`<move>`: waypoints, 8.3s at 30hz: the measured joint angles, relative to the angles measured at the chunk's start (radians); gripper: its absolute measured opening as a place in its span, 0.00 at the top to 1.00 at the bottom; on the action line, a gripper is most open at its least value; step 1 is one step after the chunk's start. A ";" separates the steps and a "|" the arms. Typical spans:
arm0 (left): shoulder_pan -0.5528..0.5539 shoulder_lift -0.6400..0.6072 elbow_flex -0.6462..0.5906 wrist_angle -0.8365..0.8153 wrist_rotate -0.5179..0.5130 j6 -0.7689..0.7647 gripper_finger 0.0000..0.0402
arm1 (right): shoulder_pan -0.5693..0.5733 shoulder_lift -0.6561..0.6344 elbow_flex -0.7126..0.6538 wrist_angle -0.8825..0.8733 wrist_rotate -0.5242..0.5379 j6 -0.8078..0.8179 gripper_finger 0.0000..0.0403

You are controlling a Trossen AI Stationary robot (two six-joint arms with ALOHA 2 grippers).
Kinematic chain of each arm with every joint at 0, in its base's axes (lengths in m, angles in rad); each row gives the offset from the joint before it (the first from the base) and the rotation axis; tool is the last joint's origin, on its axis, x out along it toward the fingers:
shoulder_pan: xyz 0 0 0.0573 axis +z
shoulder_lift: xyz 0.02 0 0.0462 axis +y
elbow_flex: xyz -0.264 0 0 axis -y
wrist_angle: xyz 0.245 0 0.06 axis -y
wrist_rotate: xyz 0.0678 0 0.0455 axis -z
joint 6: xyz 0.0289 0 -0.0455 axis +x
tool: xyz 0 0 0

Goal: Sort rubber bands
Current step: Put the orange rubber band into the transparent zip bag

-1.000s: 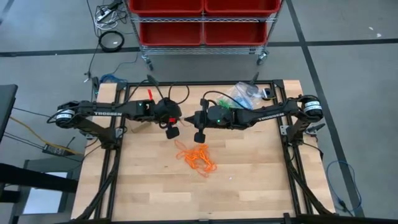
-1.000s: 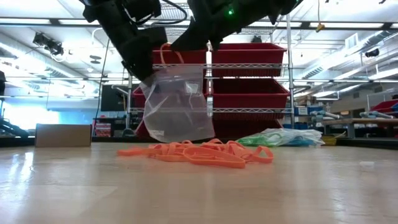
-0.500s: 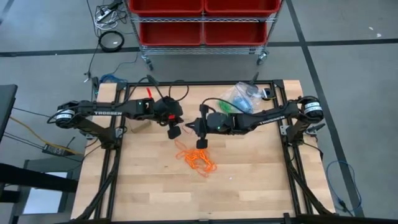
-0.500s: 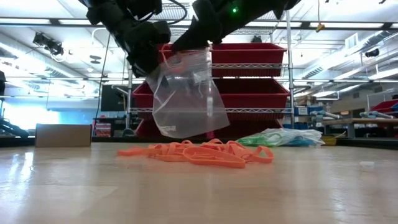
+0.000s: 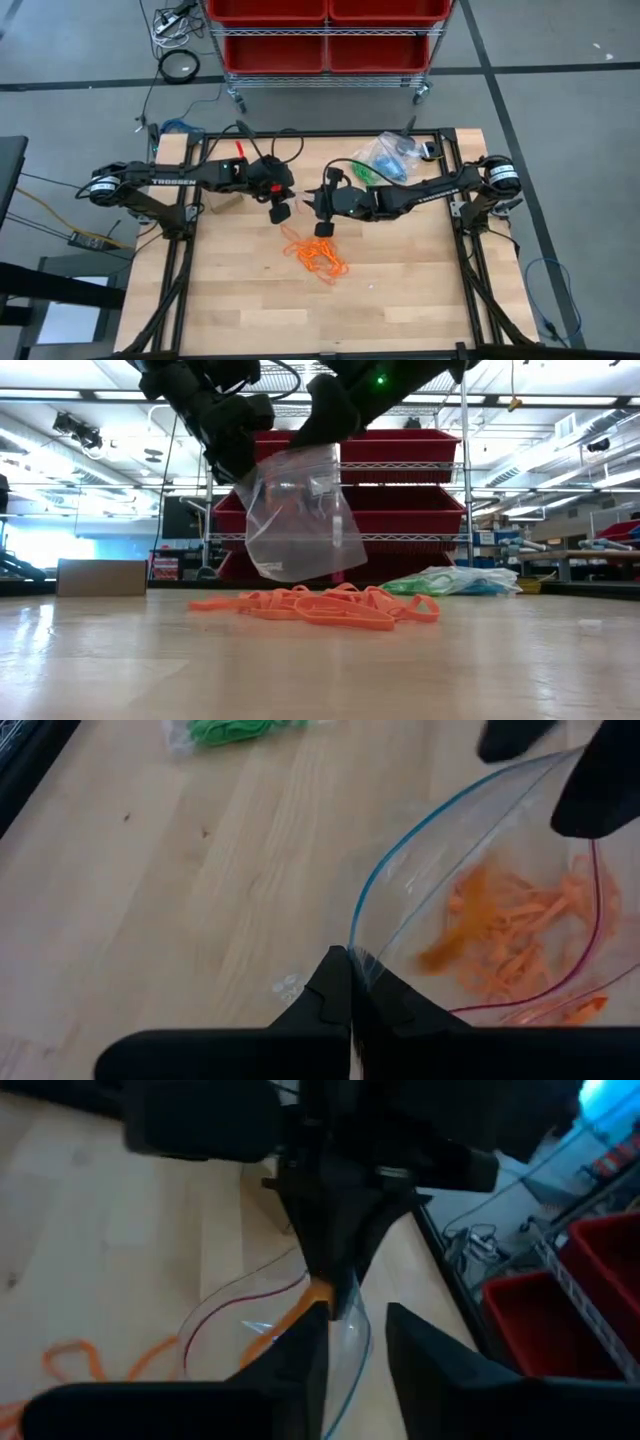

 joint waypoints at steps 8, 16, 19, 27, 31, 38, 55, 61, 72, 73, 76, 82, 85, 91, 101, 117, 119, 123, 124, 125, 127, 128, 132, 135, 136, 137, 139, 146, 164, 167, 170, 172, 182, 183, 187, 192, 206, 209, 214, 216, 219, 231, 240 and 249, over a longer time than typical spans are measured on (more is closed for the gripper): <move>0.000 0.000 0.000 -0.029 -0.023 0.002 1.00 | 0.045 -0.070 0.000 -0.098 -0.016 0.098 0.66; 0.000 0.000 0.000 -0.042 -0.058 0.016 1.00 | 0.115 -0.223 -0.036 -0.439 -0.147 0.308 0.68; 0.000 0.000 0.000 -0.039 -0.058 0.018 1.00 | 0.124 -0.239 -0.125 -0.427 -0.251 0.405 0.69; -0.002 0.000 0.000 -0.037 -0.060 0.018 1.00 | 0.154 -0.147 -0.379 -0.031 -0.442 0.498 0.69; -0.002 0.000 0.000 -0.039 -0.060 0.018 1.00 | 0.165 -0.049 -0.431 0.042 -0.497 0.537 0.70; -0.003 0.000 0.000 -0.025 -0.060 0.018 1.00 | 0.171 0.092 -0.414 0.210 -0.592 0.547 0.72; -0.016 0.000 0.000 -0.016 -0.057 0.018 1.00 | 0.117 -0.041 -0.410 0.147 -0.707 0.511 1.00; -0.016 0.000 0.000 -0.017 -0.056 0.022 1.00 | 0.094 -0.138 -0.410 0.035 -0.666 0.477 1.00; -0.016 0.000 0.000 -0.016 -0.056 0.028 1.00 | 0.101 -0.146 -0.410 -0.051 -0.696 0.475 1.00; -0.016 0.000 0.000 -0.015 -0.056 0.028 1.00 | 0.105 -0.146 -0.410 -0.067 -0.699 0.477 1.00; -0.016 0.000 0.000 -0.016 -0.056 0.028 1.00 | 0.121 -0.146 -0.410 -0.092 -0.696 0.477 0.98; -0.016 0.000 0.000 -0.015 -0.056 0.029 0.98 | 0.147 -0.146 -0.410 -0.095 -0.643 0.494 0.84; -0.016 0.000 0.000 -0.013 -0.056 0.027 0.96 | 0.147 -0.146 -0.417 -0.092 -0.638 0.521 0.77; -0.016 0.000 0.000 0.022 -0.057 0.026 0.96 | 0.147 -0.146 -0.466 -0.060 -0.637 0.585 0.73; -0.016 0.000 0.000 0.123 -0.057 0.026 0.96 | 0.145 -0.017 -0.486 0.113 -0.694 0.671 0.73; -0.015 0.000 0.000 0.330 -0.070 -0.007 0.96 | 0.143 0.059 -0.477 0.219 -0.674 0.725 0.73; -0.012 0.000 0.000 0.313 -0.086 -0.032 0.96 | 0.143 0.059 -0.478 0.220 -0.671 0.724 0.73; -0.012 0.000 0.000 0.247 -0.127 -0.079 0.96 | 0.143 0.059 -0.478 0.223 -0.670 0.724 0.73; -0.012 0.000 0.000 0.218 -0.129 -0.085 0.96 | 0.142 0.059 -0.478 0.225 -0.670 0.724 0.73; -0.012 0.000 0.000 0.184 -0.134 -0.084 0.96 | 0.142 0.059 -0.478 0.226 -0.670 0.724 0.73; -0.012 0.000 0.000 0.117 -0.157 -0.074 0.96 | 0.142 0.059 -0.478 0.226 -0.666 0.724 0.73; -0.012 0.000 0.000 0.086 -0.170 -0.062 0.96 | 0.142 0.059 -0.478 0.227 -0.665 0.724 0.73; -0.012 0.000 0.000 0.015 -0.221 -0.057 0.96 | 0.142 0.059 -0.478 0.227 -0.664 0.730 0.73; -0.012 0.000 0.000 -0.016 -0.225 -0.018 0.96 | 0.142 0.059 -0.478 0.228 -0.662 0.746 0.73; -0.012 0.000 0.000 -0.033 -0.225 0.006 0.96 | 0.142 0.059 -0.478 0.228 -0.659 0.748 0.73; -0.012 0.000 0.000 -0.048 -0.225 0.020 0.96 | 0.142 0.059 -0.478 0.229 -0.653 0.748 0.73; -0.012 0.000 0.000 -0.068 -0.226 0.025 0.96 | 0.142 0.059 -0.478 0.230 -0.639 0.751 0.73; -0.012 0.000 0.000 -0.066 -0.228 0.003 0.96 | 0.141 0.059 -0.478 0.218 -0.631 0.732 0.89; -0.013 0.000 0.000 -0.116 -0.210 -0.002 0.96 | 0.104 -0.157 -0.478 0.029 -0.520 0.680 1.00; -0.013 0.000 0.026 -0.114 -0.210 0.004 0.96 | 0.091 -0.245 -0.478 -0.015 -0.489 0.667 1.00; -0.013 0.000 0.070 -0.107 -0.214 0.022 0.96 | 0.084 -0.336 -0.478 -0.042 -0.449 0.659 1.00; -0.013 0.000 0.110 -0.112 -0.215 0.028 0.96 | 0.082 -0.389 -0.478 -0.052 -0.415 0.649 1.00; -0.014 0.000 0.201 -0.176 -0.232 0.053 0.96 | 0.082 -0.418 -0.247 -0.136 -0.300 0.464 1.00; -0.014 0.000 0.199 -0.175 -0.232 0.053 0.96 | 0.079 -0.402 -0.202 -0.157 -0.298 0.433 1.00; -0.014 0.006 0.186 -0.174 -0.233 0.052 0.96 | 0.060 -0.314 -0.023 -0.267 -0.294 0.342 1.00; -0.014 0.019 0.181 -0.173 -0.233 0.048 0.96 | 0.018 -0.167 0.167 -0.410 -0.285 0.261 1.00; -0.014 0.040 0.181 -0.173 -0.233 0.029 0.96 | -0.072 0.049 0.380 -0.561 -0.222 0.128 1.00; -0.014 0.039 0.181 -0.172 -0.233 0.029 0.96 | -0.089 0.050 0.380 -0.565 -0.216 0.118 1.00; -0.014 0.039 0.181 -0.173 -0.233 0.028 0.96 | -0.107 0.049 0.380 -0.600 -0.214 0.116 1.00; -0.014 0.039 0.181 -0.172 -0.233 0.028 0.96 | -0.109 0.049 0.380 -0.619 -0.214 0.115 1.00; -0.014 0.039 0.181 -0.169 -0.233 0.026 0.96 | -0.105 0.049 0.380 -0.621 -0.214 0.094 1.00; -0.014 0.039 0.181 -0.148 -0.233 0.025 0.96 | -0.076 0.049 0.380 -0.623 -0.176 0.100 0.81; -0.014 0.039 0.181 -0.150 -0.233 0.024 0.96 | -0.047 0.012 0.379 -0.723 -0.124 0.195 0.64; -0.014 0.039 0.181 -0.152 -0.233 0.024 0.96 | 0.136 -0.129 0.274 -0.932 -0.055 0.443 0.71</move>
